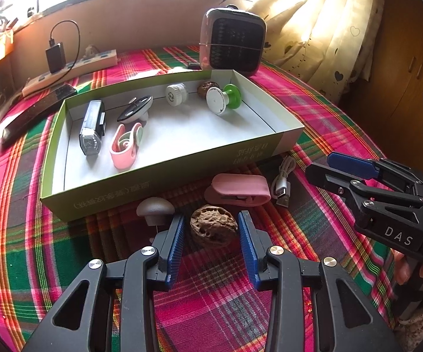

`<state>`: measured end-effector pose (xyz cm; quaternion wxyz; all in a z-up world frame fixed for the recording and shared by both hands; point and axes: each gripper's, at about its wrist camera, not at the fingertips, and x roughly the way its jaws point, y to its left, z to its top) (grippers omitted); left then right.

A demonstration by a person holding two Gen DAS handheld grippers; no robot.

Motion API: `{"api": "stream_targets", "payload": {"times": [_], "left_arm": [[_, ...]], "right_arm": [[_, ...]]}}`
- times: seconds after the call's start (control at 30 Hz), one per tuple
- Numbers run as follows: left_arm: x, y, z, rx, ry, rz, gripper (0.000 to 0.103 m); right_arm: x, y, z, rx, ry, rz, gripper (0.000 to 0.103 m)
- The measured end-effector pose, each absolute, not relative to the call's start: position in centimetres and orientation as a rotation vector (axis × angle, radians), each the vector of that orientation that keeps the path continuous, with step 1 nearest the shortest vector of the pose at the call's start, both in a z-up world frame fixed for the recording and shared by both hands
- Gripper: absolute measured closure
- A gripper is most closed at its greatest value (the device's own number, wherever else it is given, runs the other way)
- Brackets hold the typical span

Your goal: Organize objects

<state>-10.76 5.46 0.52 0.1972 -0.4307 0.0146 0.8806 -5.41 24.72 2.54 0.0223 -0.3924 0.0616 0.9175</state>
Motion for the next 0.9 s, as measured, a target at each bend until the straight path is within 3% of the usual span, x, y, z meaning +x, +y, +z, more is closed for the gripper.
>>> {"api": "stream_targets", "payload": {"times": [0.9], "left_arm": [[-10.5,4.6,0.3,-1.181,-0.015,2.452,0.073]], "right_arm": [[-7.4,21.6,1.3,-1.330,0.076,2.734,0.056]]}}
